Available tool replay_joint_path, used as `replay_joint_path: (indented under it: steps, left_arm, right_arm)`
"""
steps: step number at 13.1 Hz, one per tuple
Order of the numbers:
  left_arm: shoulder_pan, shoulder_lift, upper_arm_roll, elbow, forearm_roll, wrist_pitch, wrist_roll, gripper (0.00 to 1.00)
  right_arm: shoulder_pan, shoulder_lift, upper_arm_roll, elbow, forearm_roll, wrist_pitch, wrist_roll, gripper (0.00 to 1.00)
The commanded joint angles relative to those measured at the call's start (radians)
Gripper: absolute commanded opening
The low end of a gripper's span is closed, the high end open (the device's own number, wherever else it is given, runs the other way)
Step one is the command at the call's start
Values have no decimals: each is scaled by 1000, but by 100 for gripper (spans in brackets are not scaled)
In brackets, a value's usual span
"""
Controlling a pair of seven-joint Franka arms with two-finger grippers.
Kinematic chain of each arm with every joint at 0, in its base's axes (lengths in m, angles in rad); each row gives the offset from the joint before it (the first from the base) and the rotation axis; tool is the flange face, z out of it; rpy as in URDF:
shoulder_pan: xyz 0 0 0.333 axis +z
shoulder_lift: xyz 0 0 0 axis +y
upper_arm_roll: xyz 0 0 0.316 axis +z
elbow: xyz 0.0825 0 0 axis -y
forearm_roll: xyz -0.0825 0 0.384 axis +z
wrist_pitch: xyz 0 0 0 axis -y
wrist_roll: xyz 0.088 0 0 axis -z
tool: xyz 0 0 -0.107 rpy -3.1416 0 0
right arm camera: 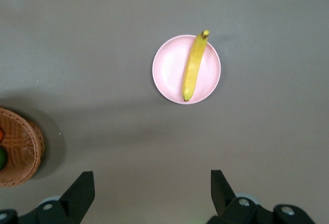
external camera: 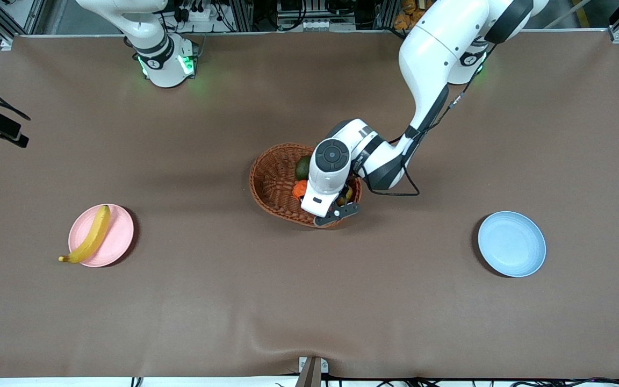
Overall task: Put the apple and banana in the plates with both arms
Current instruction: 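Close the left gripper on the red apple in the basket, then lift the apple and carry it with the left gripper to the blue plate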
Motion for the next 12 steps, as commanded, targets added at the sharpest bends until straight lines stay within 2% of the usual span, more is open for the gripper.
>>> replay_joint_path:
  steps: [1,4,6,8,10,12]
  left_arm:
    - [-3,6,6,27,28,-3,-2,0]
    - [13,-66,4,24,19,-25,-10,0]
    - [29,-147,4,22,12,-125,-9,0]
    - [98,-242,-6,19,12,-263,10,0]
    - [171,-315,-10,18,3,-385,132,0]
    - [268,-379,-10,10,2,-475,358,0]
  right_arm:
    - [0,-6,14,17,14,-24,24,100]
    - [-10,-6,9,20,23,-19,24,100]
    - [-3,-5,12,20,21,-18,24,100]
    - [-3,-2,12,20,14,-9,22,100]
    - [-14,0,9,22,17,2,24,100]
    - [-20,0,7,25,18,8,24,100]
